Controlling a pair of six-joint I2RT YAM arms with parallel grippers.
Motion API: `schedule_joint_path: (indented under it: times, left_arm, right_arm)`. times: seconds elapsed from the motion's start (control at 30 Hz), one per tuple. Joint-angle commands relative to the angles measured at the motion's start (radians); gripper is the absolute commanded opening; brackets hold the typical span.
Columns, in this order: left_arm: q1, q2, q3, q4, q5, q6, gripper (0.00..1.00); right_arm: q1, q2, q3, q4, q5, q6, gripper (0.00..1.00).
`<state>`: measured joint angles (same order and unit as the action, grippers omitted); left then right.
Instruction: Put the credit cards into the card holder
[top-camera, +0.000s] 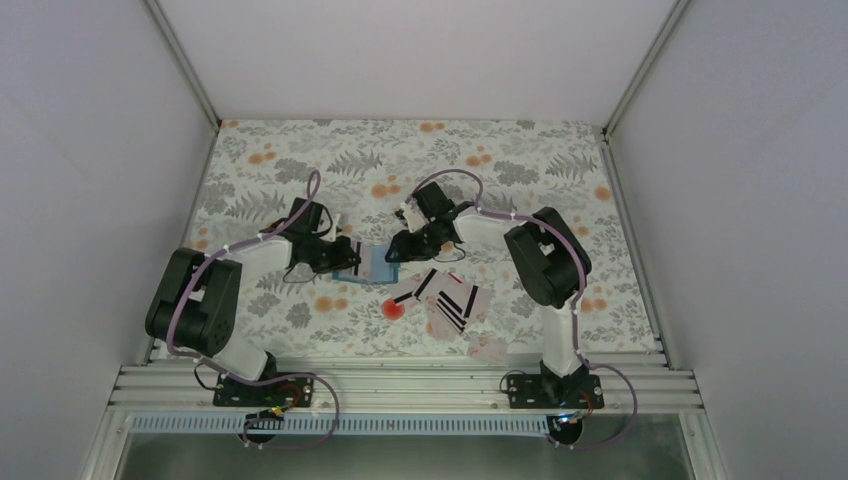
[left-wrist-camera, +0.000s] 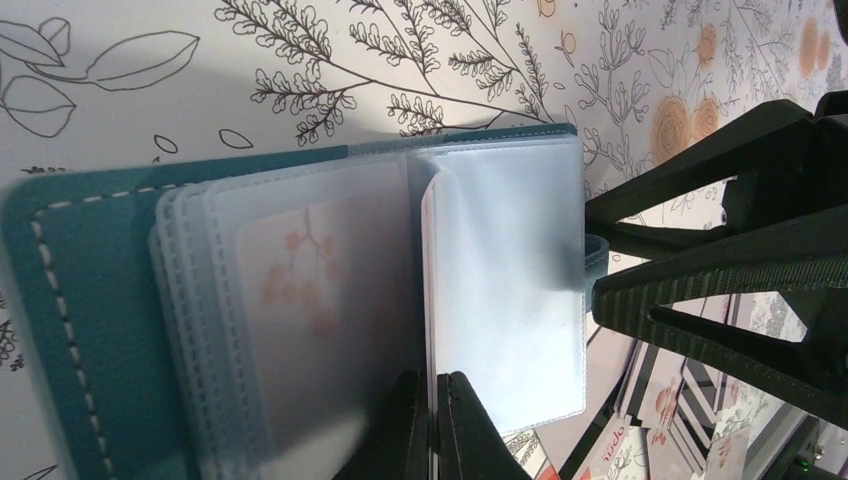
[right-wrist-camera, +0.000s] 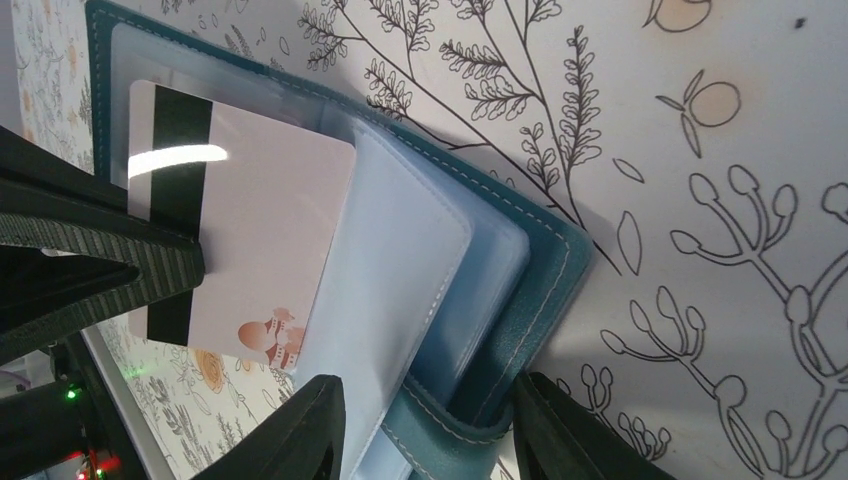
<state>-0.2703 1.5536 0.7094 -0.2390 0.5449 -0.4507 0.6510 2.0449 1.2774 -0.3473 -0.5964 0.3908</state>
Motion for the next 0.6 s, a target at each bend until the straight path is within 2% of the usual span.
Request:
schedule_joint_path:
  times: [0.0, 0.2, 0.33, 0.57]
  left_arm:
    - [-0.004, -0.004, 0.031, -0.093, -0.103, 0.047, 0.02]
    - [-0.010, 0.015, 0.018, -0.064, -0.080, 0.034, 0.02]
    - [-0.011, 0.016, 0.000, -0.033, -0.052, 0.011, 0.02]
    - [-0.011, 0.045, -0.043, 0.057, 0.041, -0.036, 0.02]
  right_arm:
    - [0.013, 0.069, -0.035, -0.032, 0.022, -0.008, 0.44]
    - [0.013, 0.079, -0.033, -0.030, 0.020, -0.009, 0.43]
    - [0.014, 0.087, -0.035, -0.028, 0.014, -0.009, 0.35]
    - [0.015, 0.100, -0.041, -0.027, 0.020, -0.010, 0.31]
